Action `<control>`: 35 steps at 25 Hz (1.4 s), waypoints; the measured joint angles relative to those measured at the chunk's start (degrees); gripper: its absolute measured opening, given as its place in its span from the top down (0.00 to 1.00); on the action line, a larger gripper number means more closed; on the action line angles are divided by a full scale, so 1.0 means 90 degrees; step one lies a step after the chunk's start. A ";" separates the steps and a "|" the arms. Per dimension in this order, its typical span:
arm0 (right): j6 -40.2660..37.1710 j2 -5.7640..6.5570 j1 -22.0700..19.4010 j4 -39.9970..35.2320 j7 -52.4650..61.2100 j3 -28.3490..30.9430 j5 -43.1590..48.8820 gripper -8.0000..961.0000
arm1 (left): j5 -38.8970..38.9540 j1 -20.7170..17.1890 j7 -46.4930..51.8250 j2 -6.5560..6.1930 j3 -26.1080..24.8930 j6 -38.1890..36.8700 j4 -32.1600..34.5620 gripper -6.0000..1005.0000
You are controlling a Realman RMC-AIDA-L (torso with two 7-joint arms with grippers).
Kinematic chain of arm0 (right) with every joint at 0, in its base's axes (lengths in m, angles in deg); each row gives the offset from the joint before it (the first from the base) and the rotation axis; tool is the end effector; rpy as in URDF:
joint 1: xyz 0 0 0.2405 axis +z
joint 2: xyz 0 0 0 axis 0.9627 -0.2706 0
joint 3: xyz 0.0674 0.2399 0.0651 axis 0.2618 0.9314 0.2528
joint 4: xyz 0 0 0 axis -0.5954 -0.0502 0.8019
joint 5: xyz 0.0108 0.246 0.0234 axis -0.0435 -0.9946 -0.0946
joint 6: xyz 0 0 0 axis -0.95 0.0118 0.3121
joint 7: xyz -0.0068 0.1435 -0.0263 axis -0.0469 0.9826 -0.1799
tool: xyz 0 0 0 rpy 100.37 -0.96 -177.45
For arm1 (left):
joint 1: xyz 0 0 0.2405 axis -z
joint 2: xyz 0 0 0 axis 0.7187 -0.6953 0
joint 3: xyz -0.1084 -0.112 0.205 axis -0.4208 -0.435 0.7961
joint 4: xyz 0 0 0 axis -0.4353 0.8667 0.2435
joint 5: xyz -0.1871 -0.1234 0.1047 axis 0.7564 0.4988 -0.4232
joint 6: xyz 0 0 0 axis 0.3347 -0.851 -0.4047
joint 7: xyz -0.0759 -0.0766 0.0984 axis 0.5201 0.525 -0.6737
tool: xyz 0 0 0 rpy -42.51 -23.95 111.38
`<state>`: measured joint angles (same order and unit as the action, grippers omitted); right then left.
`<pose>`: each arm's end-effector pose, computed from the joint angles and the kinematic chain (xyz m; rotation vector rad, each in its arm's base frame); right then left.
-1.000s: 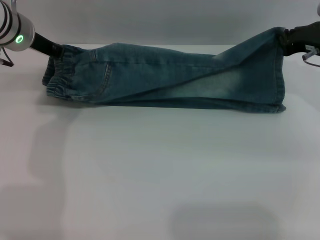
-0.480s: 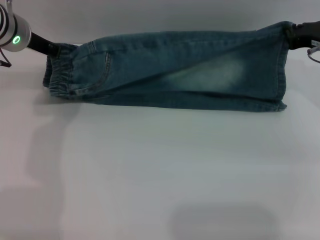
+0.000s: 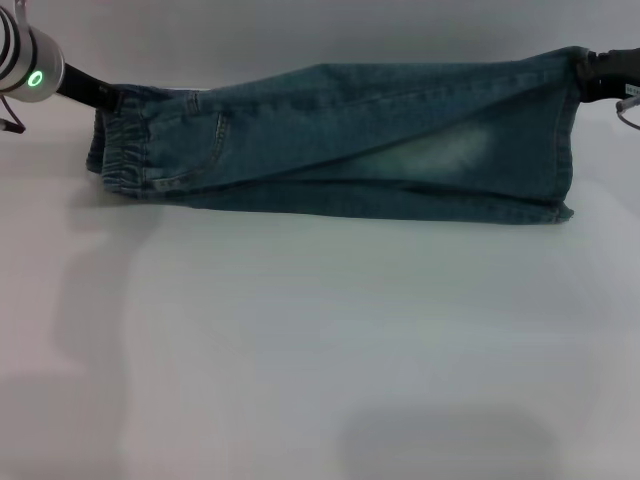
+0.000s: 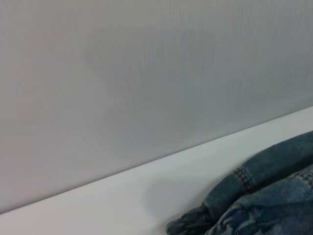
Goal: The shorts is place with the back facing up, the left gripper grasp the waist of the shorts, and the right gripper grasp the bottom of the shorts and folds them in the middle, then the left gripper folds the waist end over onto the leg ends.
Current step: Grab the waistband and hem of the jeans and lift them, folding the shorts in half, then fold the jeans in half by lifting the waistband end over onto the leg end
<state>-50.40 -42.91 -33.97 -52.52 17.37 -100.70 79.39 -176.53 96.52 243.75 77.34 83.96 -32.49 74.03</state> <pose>0.2943 0.4964 0.0436 -1.9826 0.7089 0.2466 -0.2299 0.5170 0.0494 -2.0090 -0.9955 0.2514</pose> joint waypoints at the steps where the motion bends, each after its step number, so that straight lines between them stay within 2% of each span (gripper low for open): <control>1: 0.0010 0.0000 0.0012 0.0017 -0.0010 0.0000 0.0000 0.99 | 0.0000 0.0001 -0.0003 0.0005 0.0001 0.0005 -0.0001 0.87; 7: 0.0150 -0.0007 0.0049 0.0045 -0.0023 -0.0086 0.0000 0.98 | 0.0000 0.0040 -0.0054 0.0026 0.0094 -0.0001 -0.0020 0.87; 11: 0.0283 -0.0031 0.0088 0.0051 -0.0031 -0.0098 0.0001 0.92 | -0.0001 0.0023 -0.0048 0.0078 0.0363 0.0218 -0.0020 0.86; 20: 0.0337 -0.0043 0.0051 0.0046 -0.0042 -0.0100 0.0001 0.71 | 0.0000 0.0023 -0.0057 0.0113 0.0555 0.0436 -0.0019 0.69; 23: 0.0345 -0.0048 0.0032 0.0038 -0.0045 -0.0097 0.0000 0.59 | 0.0000 0.0028 -0.0054 0.0099 0.0558 0.0443 -0.0019 0.62; 26: 0.0344 -0.0050 0.0009 0.0030 -0.0046 -0.0064 -0.0001 0.46 | -0.0001 0.0021 -0.0056 0.0017 0.0529 0.0334 -0.0016 0.56; 31: 0.0344 -0.0052 -0.0036 0.0004 -0.0049 -0.0058 -0.0100 0.37 | -0.0001 0.0021 -0.0056 0.0017 0.0529 0.0334 -0.0016 0.44; 32: 0.0344 -0.0051 -0.0043 0.0001 -0.0049 -0.0079 -0.0136 0.37 | 0.0001 -0.0012 -0.0073 -0.0160 0.0510 -0.0120 0.0039 0.42; 34: 0.0344 -0.0046 -0.0055 -0.0004 -0.0050 -0.0091 -0.0163 0.37 | 0.0001 -0.0012 -0.0073 -0.0160 0.0510 -0.0120 0.0039 0.28; 35: 0.0343 -0.0046 -0.0055 -0.0006 -0.0051 -0.0092 -0.0164 0.37 | 0.0000 -0.0023 -0.0138 -0.0318 0.0506 -0.0662 0.0052 0.21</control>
<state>-47.30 -43.33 -34.46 -52.58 16.92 -101.53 77.91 -176.53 96.31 242.51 74.48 88.51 -38.45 74.50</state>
